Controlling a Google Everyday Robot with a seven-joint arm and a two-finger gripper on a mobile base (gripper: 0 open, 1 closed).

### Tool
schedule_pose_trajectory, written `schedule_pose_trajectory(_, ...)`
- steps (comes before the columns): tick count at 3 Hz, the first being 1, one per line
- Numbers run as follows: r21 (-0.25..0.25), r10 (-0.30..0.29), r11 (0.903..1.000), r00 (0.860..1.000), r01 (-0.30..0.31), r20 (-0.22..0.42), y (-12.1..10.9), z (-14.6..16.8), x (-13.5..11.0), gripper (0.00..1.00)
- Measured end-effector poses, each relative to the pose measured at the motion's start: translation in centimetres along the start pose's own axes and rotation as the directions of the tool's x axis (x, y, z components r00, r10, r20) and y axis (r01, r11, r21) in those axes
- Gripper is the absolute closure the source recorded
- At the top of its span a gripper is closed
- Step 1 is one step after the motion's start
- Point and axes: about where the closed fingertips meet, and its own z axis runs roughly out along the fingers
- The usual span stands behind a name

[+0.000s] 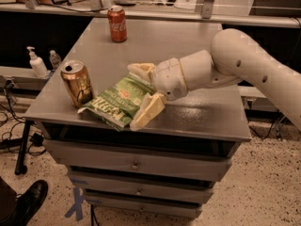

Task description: Move green jalapeno chip bag near orange can

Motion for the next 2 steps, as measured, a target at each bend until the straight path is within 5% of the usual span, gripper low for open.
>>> schedule_pose_trajectory(1, 0.083, -0.086, 0.9924, 0.995, 0.09, -0.046, -2.2, -3.0, -2.0, 0.0)
schedule_pose_trajectory(2, 0.195, -0.208, 0.9539, 0.971, 0.228, -0.119, -4.9, -8.4, -5.1, 0.0)
